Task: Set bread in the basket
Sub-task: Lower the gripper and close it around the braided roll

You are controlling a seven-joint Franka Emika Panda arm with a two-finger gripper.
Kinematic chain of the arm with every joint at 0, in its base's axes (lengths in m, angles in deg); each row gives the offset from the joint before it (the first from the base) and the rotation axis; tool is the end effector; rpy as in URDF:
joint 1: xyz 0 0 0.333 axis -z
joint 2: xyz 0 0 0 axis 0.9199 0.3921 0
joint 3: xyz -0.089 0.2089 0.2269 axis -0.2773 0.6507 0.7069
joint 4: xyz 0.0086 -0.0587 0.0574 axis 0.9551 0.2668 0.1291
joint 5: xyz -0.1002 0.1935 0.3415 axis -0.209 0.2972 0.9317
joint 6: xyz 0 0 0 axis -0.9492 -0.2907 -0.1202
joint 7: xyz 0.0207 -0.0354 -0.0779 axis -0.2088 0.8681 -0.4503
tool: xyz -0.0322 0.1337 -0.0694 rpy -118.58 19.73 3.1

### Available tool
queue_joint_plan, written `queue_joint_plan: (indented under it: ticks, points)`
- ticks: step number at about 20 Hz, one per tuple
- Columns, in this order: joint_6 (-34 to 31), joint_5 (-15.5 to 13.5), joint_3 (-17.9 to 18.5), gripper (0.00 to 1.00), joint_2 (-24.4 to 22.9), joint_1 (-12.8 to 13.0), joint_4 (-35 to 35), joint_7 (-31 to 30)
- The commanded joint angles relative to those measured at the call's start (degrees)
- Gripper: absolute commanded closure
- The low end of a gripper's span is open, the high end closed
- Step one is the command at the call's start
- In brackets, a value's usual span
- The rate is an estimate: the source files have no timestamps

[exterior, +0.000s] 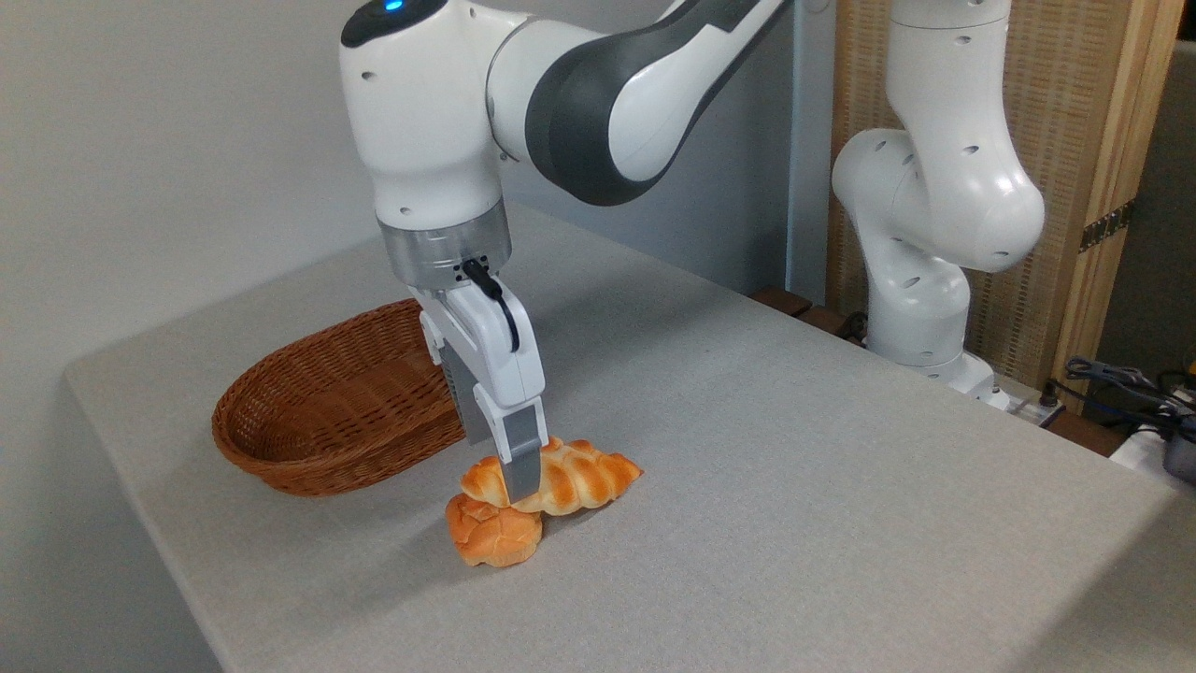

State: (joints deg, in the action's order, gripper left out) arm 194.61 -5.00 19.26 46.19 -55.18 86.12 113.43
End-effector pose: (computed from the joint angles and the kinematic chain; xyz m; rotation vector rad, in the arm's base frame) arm 0.5737 -0.0371 0.4272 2.7396 -1.4290 0.0256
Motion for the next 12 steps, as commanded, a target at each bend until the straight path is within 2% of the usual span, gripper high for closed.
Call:
queue_joint_plan:
  ticks: [1, 7, 9, 11, 12]
  points:
    - [-0.6, -0.5, 0.6, 0.0, 0.7, 0.1, -0.3, 1.5]
    - [-1.3, -0.5, 0.6, 0.0, 1.6, 0.2, 0.1, 2.4]
    - [-1.5, -0.6, 0.6, 0.18, 1.6, 0.1, 0.1, 2.4]
    - [-1.5, -1.0, 0.6, 0.47, 1.6, 0.1, 0.1, 2.4]
    - [-1.5, -1.2, 0.6, 0.55, 1.6, 0.1, 0.1, 2.4]
